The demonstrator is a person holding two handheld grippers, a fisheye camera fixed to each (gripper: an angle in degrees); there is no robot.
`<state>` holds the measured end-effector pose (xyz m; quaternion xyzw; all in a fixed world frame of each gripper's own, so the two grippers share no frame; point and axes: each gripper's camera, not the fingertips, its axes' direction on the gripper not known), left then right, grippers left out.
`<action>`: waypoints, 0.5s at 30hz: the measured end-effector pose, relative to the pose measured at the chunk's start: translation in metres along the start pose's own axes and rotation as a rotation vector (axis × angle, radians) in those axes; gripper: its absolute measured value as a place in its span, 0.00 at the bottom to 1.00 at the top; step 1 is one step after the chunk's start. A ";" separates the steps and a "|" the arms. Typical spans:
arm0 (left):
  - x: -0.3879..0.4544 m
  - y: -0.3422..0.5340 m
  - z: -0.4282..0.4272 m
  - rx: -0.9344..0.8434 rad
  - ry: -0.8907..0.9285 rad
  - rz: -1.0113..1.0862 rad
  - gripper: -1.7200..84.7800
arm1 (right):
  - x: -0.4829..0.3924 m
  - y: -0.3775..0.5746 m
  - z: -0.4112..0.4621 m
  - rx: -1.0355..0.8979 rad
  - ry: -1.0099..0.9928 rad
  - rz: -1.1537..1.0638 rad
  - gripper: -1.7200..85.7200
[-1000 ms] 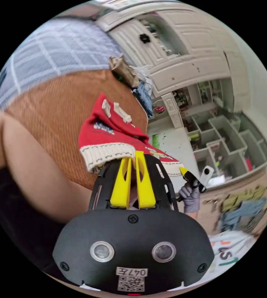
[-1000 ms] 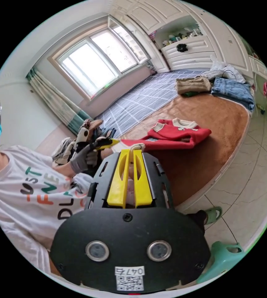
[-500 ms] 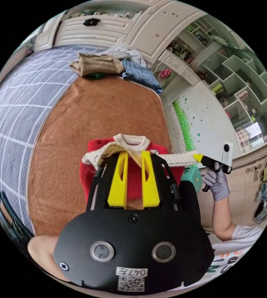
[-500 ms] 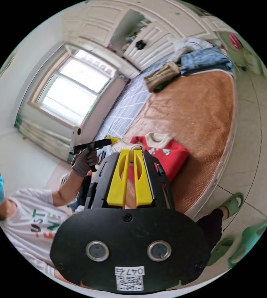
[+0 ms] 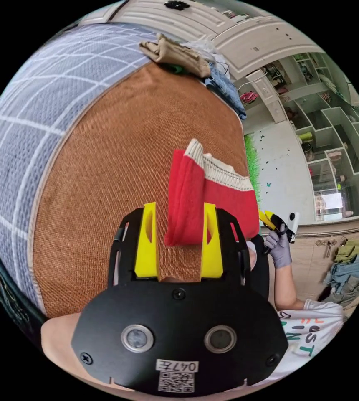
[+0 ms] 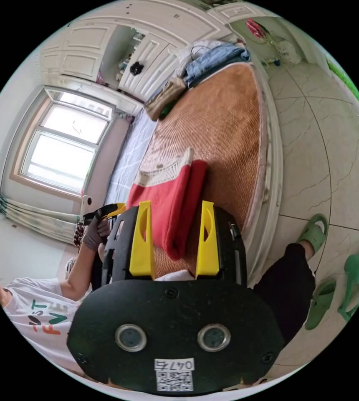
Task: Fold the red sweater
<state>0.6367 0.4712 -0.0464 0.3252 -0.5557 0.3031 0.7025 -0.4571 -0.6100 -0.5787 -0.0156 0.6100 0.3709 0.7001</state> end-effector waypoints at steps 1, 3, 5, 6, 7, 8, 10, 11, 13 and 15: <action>-0.007 -0.011 0.013 -0.026 0.008 -0.009 0.20 | -0.002 -0.002 0.011 -0.034 0.001 -0.001 0.16; -0.011 -0.034 0.023 -0.046 0.010 -0.008 0.20 | -0.002 -0.008 0.026 -0.073 0.002 0.021 0.15; -0.019 -0.062 0.033 -0.059 0.002 -0.019 0.19 | -0.001 -0.015 0.035 -0.087 0.029 0.059 0.12; -0.023 -0.068 0.037 -0.074 0.010 -0.024 0.19 | -0.002 -0.017 0.035 -0.076 0.033 0.052 0.11; -0.030 -0.080 0.043 -0.091 0.031 -0.038 0.19 | -0.002 -0.021 0.036 -0.074 -0.005 0.058 0.10; -0.035 -0.089 0.040 -0.086 0.033 -0.046 0.19 | -0.001 -0.024 0.043 -0.106 -0.066 0.076 0.08; -0.040 -0.101 0.032 -0.083 0.039 -0.052 0.18 | -0.005 -0.027 0.047 -0.119 -0.110 0.077 0.06; -0.042 -0.107 0.026 -0.077 0.041 -0.051 0.17 | -0.009 -0.029 0.047 -0.115 -0.101 0.074 0.06; -0.043 -0.116 0.015 -0.071 0.025 -0.037 0.15 | -0.021 -0.032 0.045 -0.115 -0.067 0.052 0.05; -0.037 -0.124 0.001 -0.047 0.101 0.001 0.10 | -0.037 -0.036 0.042 -0.118 -0.040 0.018 0.05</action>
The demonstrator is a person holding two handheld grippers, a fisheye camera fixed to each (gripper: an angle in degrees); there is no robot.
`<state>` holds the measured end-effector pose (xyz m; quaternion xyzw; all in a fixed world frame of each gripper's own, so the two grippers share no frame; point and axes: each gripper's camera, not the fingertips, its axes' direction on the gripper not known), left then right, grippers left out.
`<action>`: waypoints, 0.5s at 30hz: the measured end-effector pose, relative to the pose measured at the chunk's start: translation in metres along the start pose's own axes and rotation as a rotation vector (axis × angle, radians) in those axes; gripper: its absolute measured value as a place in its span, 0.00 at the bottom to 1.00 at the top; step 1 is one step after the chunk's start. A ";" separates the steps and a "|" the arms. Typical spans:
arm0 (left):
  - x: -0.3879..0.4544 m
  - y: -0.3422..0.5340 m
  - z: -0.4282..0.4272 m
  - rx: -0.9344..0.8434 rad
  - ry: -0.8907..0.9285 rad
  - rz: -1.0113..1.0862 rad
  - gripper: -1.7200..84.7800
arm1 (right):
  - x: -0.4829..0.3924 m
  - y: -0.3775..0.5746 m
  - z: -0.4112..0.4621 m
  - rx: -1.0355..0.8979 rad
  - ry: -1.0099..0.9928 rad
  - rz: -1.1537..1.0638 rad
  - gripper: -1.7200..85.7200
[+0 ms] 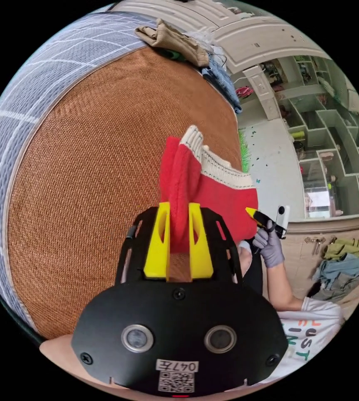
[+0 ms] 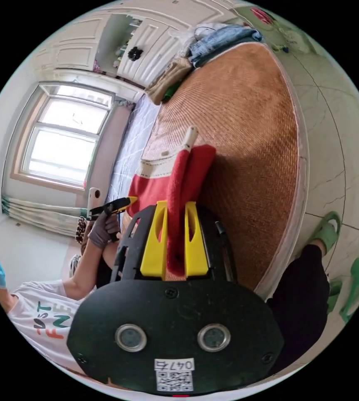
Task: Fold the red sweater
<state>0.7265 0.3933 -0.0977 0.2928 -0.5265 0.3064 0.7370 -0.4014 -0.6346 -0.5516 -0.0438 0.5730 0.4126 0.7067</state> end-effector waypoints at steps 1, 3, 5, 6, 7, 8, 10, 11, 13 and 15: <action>0.005 -0.002 -0.012 0.030 -0.004 0.005 0.09 | -0.013 -0.002 -0.004 0.008 0.016 -0.028 0.04; 0.021 -0.006 -0.031 0.049 -0.052 0.051 0.08 | -0.037 -0.007 -0.011 0.010 0.032 -0.084 0.04; 0.045 -0.005 -0.071 0.111 -0.050 0.100 0.07 | -0.075 -0.013 -0.020 0.007 0.052 -0.174 0.04; 0.051 -0.003 -0.085 0.130 -0.042 0.111 0.07 | -0.086 -0.015 -0.022 0.002 0.057 -0.199 0.04; 0.064 0.004 -0.118 0.176 -0.023 0.132 0.06 | -0.108 -0.019 -0.026 -0.007 0.064 -0.251 0.04; 0.078 0.014 -0.158 0.225 -0.010 0.152 0.06 | -0.132 -0.022 -0.030 -0.018 0.061 -0.304 0.04; 0.097 0.039 -0.226 0.308 -0.006 0.179 0.06 | -0.169 -0.026 -0.037 -0.032 0.043 -0.386 0.04; 0.108 0.062 -0.277 0.364 -0.006 0.194 0.06 | -0.195 -0.028 -0.042 -0.036 0.026 -0.443 0.04; 0.123 0.104 -0.359 0.448 -0.018 0.217 0.05 | -0.235 -0.029 -0.049 -0.032 -0.012 -0.526 0.04; 0.136 0.157 -0.450 0.535 -0.049 0.229 0.05 | -0.277 -0.028 -0.054 -0.021 -0.077 -0.604 0.04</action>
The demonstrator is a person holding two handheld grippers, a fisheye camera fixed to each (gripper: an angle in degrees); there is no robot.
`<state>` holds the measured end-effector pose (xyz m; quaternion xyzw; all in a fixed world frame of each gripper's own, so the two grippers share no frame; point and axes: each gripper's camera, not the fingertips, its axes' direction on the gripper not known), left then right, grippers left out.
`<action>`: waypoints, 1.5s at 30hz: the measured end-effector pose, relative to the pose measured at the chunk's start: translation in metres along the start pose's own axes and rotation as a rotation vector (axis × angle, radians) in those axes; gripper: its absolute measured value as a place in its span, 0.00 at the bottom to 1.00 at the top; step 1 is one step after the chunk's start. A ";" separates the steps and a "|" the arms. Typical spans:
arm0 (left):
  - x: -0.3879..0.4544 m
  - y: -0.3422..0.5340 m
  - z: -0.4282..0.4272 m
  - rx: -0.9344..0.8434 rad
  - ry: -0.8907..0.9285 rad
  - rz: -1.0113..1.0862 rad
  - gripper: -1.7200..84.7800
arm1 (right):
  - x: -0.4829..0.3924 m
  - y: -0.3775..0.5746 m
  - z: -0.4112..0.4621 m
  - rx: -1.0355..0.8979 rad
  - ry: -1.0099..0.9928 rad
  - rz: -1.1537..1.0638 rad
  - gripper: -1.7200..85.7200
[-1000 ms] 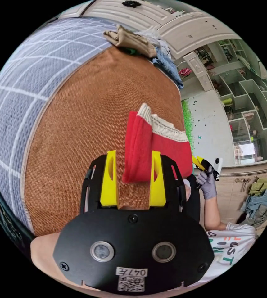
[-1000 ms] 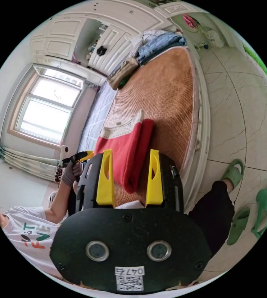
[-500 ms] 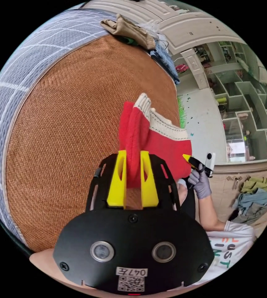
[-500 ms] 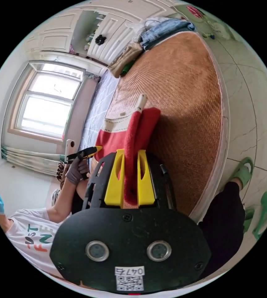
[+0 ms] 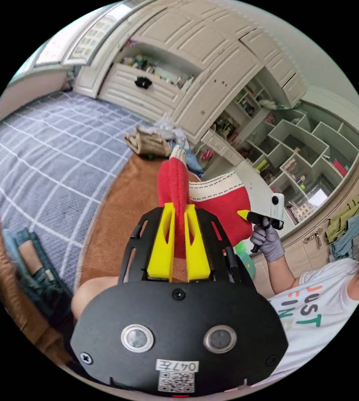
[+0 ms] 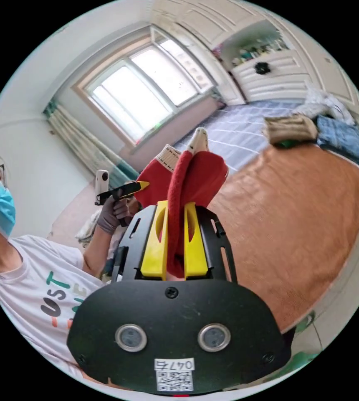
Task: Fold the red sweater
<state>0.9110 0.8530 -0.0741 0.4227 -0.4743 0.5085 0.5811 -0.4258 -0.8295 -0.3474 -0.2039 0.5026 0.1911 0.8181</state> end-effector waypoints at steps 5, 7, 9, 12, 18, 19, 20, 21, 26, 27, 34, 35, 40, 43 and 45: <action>0.047 -0.002 -0.326 0.164 -0.276 0.056 0.06 | -0.114 -0.080 0.036 0.057 -0.316 -0.217 0.04; 0.061 0.001 -0.419 0.204 -0.399 0.048 0.06 | -0.156 -0.110 0.065 0.028 -0.402 -0.280 0.04; 0.070 0.007 -0.500 0.231 -0.531 0.019 0.06 | -0.196 -0.137 0.095 0.005 -0.473 -0.329 0.04; 0.056 0.028 -0.607 0.256 -0.677 -0.081 0.06 | -0.253 -0.171 0.151 -0.062 -0.588 -0.344 0.05; -0.102 0.136 -0.705 0.194 -0.900 -0.554 0.19 | -0.297 -0.178 0.276 -0.222 -0.482 -0.308 0.13; -0.119 0.169 -0.712 0.185 -0.923 -0.626 0.21 | -0.290 -0.169 0.291 -0.267 -0.415 -0.302 0.14; -0.112 0.194 -0.715 0.213 -0.910 -0.629 0.20 | -0.276 -0.158 0.294 -0.276 -0.392 -0.284 0.15; -0.103 0.204 -0.716 0.233 -0.911 -0.615 0.20 | -0.269 -0.153 0.291 -0.266 -0.392 -0.280 0.15; 0.070 0.205 -0.668 0.372 -0.881 -0.243 0.06 | -0.195 -0.117 0.221 -0.183 -0.267 -0.216 0.11; 0.091 0.200 -0.655 0.386 -0.869 -0.189 0.05 | -0.188 -0.113 0.210 -0.169 -0.248 -0.211 0.10; 0.205 0.144 -0.370 0.403 -0.621 0.226 0.01 | -0.160 -0.037 0.079 -0.004 0.250 -0.185 0.04; 0.199 0.129 -0.306 0.350 -0.491 0.243 0.01 | -0.158 -0.021 0.059 0.017 0.299 -0.169 0.03; 0.204 0.097 -0.069 0.178 -0.061 0.329 0.01 | -0.161 0.022 0.004 -0.042 0.510 -0.129 0.03; 0.207 0.086 0.049 0.047 -0.037 0.369 0.01 | -0.166 0.036 -0.008 -0.113 0.558 -0.086 0.04; 0.196 0.084 0.108 -0.012 -0.037 0.382 0.01 | -0.166 0.040 -0.006 -0.148 0.556 -0.037 0.04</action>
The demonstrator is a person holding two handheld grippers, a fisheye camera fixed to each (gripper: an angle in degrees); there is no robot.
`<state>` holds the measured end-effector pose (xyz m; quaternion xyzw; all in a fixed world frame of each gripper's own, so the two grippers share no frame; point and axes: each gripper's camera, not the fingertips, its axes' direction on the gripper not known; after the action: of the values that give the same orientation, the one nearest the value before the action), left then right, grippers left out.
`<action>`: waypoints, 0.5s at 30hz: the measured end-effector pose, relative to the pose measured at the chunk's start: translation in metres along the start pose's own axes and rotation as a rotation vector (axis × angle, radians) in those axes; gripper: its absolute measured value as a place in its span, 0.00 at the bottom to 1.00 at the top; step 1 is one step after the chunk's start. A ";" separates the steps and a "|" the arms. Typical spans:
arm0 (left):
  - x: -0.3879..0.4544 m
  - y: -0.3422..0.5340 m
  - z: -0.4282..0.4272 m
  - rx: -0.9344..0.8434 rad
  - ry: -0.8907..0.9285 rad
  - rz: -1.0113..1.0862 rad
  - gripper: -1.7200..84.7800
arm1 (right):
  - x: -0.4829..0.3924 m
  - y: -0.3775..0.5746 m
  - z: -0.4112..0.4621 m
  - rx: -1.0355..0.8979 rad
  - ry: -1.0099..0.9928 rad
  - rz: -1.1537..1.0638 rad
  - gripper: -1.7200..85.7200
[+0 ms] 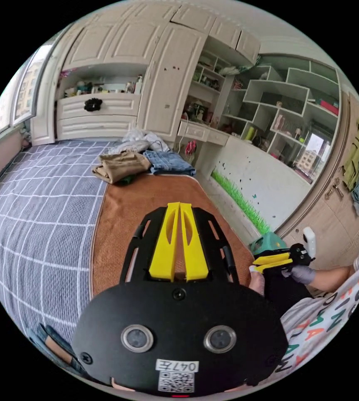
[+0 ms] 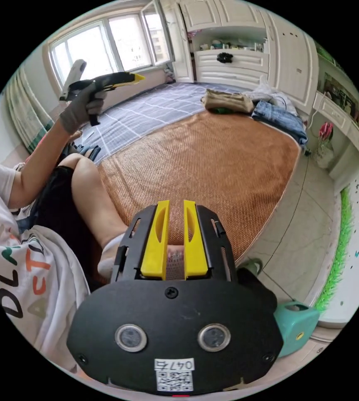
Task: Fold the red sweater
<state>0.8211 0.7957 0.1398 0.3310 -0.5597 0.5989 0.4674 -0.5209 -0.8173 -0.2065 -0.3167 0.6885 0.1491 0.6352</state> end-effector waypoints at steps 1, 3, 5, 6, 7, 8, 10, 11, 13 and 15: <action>-0.009 0.009 0.036 -0.022 0.008 0.010 0.01 | -0.002 -0.002 0.003 -0.019 -0.001 0.021 0.04; -0.028 0.039 0.088 -0.049 0.013 0.018 0.01 | -0.006 -0.015 0.007 -0.031 0.003 0.039 0.04; -0.053 0.114 0.150 -0.107 0.005 -0.007 0.01 | -0.006 -0.048 0.013 -0.010 0.021 0.043 0.06; -0.060 0.136 0.165 -0.132 -0.011 -0.025 0.01 | -0.005 -0.059 0.015 -0.002 0.027 0.040 0.06; -0.070 0.170 0.189 -0.183 -0.045 -0.063 0.01 | 0.000 -0.082 0.021 0.009 0.052 0.036 0.08; -0.077 0.190 0.206 -0.212 -0.062 -0.081 0.01 | 0.009 -0.108 0.029 0.017 0.081 0.029 0.09; -0.084 0.202 0.223 -0.224 -0.032 -0.096 0.01 | 0.026 -0.150 0.043 0.034 0.134 0.020 0.11; -0.087 0.209 0.229 -0.212 0.001 -0.105 0.01 | 0.040 -0.180 0.053 0.052 0.167 0.013 0.12; -0.091 0.225 0.239 -0.204 0.033 -0.113 0.01 | 0.061 -0.227 0.073 0.075 0.232 -0.018 0.14; -0.094 0.253 0.253 -0.217 0.037 -0.134 0.01 | 0.081 -0.277 0.097 0.077 0.320 -0.060 0.19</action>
<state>0.5861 0.5465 0.0010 0.3042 -0.5891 0.5083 0.5496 -0.2715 -0.9875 -0.2452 -0.3321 0.7764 0.0511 0.5332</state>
